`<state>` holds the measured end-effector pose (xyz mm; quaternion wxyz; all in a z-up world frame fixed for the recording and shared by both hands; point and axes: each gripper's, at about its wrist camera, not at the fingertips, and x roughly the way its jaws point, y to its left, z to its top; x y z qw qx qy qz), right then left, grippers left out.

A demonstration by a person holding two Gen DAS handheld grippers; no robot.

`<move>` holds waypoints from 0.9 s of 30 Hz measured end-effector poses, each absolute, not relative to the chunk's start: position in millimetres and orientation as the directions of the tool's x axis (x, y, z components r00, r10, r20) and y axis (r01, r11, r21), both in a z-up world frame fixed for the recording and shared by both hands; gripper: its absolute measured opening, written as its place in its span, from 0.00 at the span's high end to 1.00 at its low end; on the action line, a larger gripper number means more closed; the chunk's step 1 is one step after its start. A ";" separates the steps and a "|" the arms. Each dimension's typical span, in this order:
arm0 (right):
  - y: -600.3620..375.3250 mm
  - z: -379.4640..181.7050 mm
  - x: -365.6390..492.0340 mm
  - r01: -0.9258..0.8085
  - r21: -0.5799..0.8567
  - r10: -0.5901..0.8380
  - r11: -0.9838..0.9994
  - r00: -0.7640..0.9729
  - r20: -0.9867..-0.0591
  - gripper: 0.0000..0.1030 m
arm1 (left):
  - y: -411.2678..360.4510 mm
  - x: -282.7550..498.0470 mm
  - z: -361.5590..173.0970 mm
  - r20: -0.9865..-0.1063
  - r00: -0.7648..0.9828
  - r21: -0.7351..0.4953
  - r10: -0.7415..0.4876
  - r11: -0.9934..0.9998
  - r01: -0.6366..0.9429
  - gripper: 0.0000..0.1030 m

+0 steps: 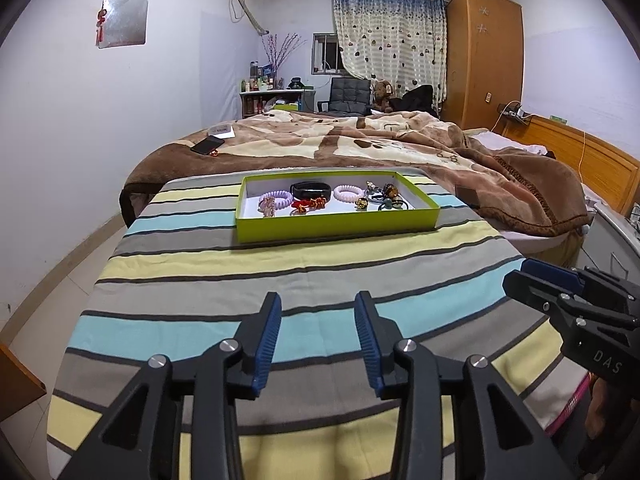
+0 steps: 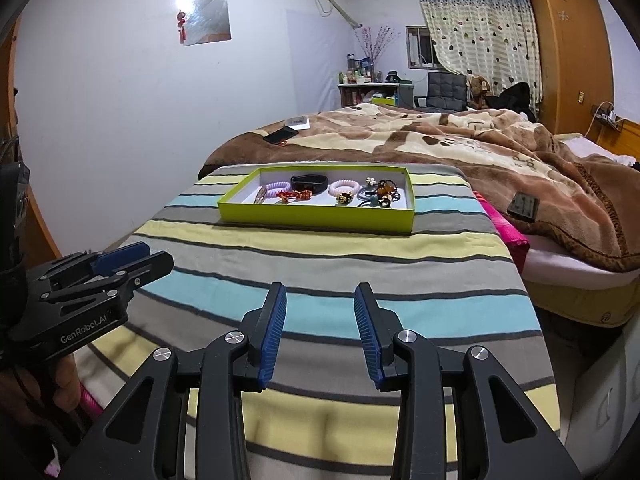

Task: Organize jewelry

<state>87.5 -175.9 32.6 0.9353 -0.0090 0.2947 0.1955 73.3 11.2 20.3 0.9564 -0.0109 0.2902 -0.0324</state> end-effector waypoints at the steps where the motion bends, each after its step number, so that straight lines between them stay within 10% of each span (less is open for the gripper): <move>1: -175.5 32.1 86.3 -0.372 0.095 0.359 0.923 0.750 -0.556 0.64 | 10.6 72.0 20.2 -0.554 0.829 -0.040 -0.068 0.998 0.055 0.61; 27: -172.5 33.4 76.7 -0.381 0.092 0.365 0.920 0.746 -0.557 0.63 | 16.6 65.6 18.0 -0.550 0.834 -0.066 -0.044 0.998 0.009 0.61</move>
